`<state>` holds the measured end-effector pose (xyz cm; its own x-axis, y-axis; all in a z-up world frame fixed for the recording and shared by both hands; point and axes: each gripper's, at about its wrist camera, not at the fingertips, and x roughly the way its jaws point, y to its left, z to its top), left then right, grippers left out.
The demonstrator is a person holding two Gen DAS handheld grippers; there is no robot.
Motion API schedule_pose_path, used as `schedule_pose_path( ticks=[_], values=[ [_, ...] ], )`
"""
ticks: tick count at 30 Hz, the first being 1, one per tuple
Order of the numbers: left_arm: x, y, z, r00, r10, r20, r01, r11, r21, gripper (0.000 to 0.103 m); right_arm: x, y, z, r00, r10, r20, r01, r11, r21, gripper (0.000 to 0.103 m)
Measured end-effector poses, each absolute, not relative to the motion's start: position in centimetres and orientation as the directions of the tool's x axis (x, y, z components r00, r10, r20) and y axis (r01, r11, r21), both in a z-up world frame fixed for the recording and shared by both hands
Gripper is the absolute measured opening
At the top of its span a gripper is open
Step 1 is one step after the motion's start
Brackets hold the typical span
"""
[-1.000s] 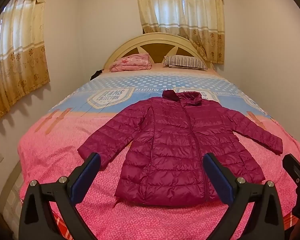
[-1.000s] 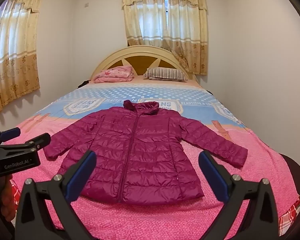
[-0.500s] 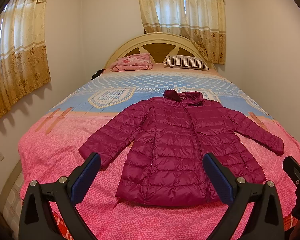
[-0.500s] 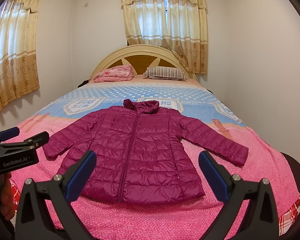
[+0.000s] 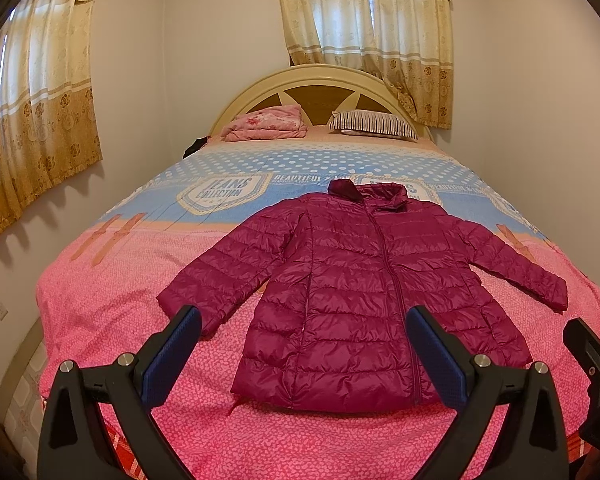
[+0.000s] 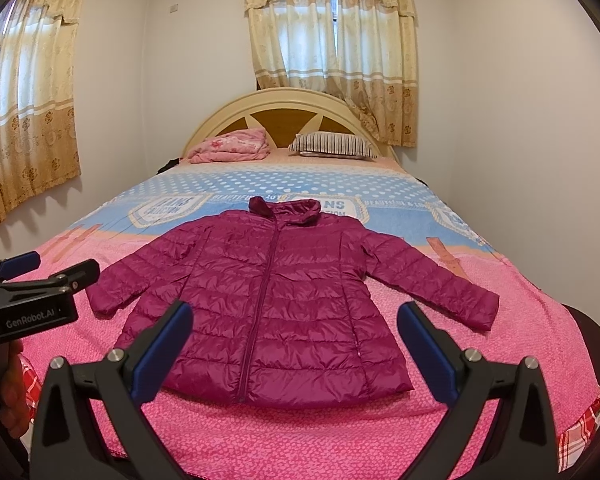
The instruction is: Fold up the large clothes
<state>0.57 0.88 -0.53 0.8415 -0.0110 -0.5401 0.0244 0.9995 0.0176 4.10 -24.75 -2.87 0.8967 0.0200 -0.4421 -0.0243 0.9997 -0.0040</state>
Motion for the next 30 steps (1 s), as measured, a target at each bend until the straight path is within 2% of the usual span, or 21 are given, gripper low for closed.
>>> schedule_pose_path(
  ticks=[30],
  values=[
    [0.84,1.13,-0.83,0.839,-0.011,-0.544,0.019,1.000,0.010,0.102,4.32,-24.61,-2.98,0.892,0.027,-0.451,-0.031,1.000,-0.001,0.103]
  ],
)
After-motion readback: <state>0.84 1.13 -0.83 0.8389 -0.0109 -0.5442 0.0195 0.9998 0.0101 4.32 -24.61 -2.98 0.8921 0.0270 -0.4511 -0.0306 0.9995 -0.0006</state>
